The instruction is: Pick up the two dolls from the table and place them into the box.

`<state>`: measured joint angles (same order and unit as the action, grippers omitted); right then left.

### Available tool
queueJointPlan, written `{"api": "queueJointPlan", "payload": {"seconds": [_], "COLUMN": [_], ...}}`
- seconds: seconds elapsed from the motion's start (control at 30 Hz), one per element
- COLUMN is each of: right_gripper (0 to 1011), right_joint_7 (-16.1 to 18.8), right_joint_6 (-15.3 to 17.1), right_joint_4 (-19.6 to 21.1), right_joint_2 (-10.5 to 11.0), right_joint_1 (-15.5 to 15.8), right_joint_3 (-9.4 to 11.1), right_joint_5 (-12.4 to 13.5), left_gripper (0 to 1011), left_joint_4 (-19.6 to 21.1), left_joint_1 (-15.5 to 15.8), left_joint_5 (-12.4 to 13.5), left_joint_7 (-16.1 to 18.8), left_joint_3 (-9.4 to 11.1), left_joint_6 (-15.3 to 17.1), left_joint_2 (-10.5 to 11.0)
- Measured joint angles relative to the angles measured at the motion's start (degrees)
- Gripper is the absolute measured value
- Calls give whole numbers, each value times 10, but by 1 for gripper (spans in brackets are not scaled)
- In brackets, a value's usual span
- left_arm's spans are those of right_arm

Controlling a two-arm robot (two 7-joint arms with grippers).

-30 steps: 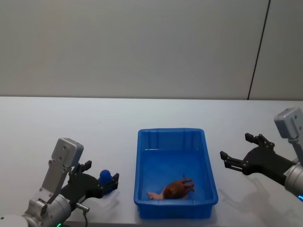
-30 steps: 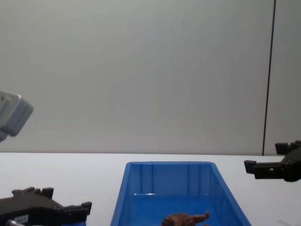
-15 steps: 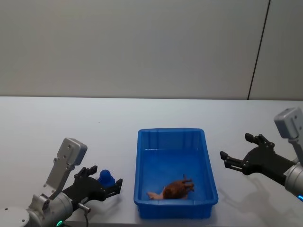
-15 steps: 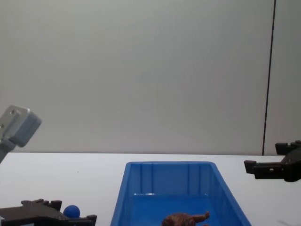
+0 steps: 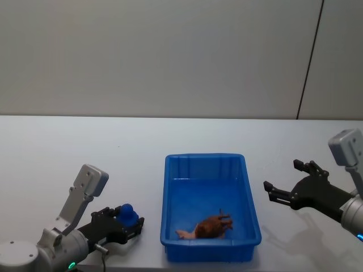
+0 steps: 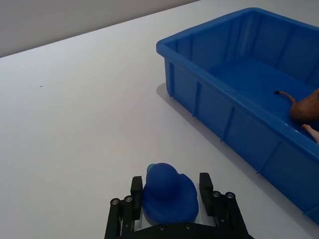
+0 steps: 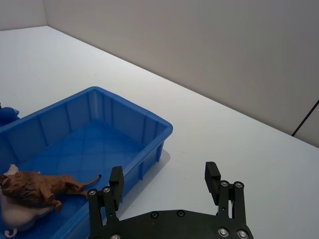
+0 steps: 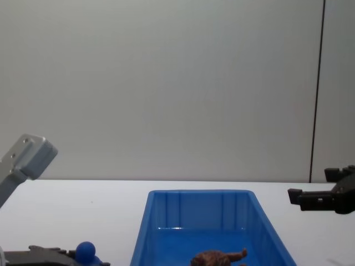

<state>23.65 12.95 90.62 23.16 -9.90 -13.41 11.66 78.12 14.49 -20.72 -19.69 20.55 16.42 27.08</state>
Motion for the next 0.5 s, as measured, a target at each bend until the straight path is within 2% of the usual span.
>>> {"api": "queueJointPlan", "payload": {"seconds": [0.1, 0.13, 0.2, 0.5], "right_gripper": [1001, 1001, 1001, 1001], "right_joint_7": [0, 0, 0, 0], "right_joint_6": [0, 0, 0, 0], "right_joint_4": [0, 0, 0, 0], "right_joint_2": [0, 0, 0, 0], "right_joint_1": [0, 0, 0, 0], "right_joint_3": [0, 0, 0, 0], "right_joint_5": [0, 0, 0, 0], "left_gripper": [661, 603, 559, 499], "left_joint_4": [-1, -2, -1, 13], "left_joint_1": [2, 3, 5, 16], "left_joint_5": [1, 2, 3, 18], "left_joint_7": [-2, -3, -5, -11], "left_joint_3": [0, -1, -2, -6], "left_joint_6": [6, 9, 14, 25], "left_joint_2": [0, -1, -1, 0]}}
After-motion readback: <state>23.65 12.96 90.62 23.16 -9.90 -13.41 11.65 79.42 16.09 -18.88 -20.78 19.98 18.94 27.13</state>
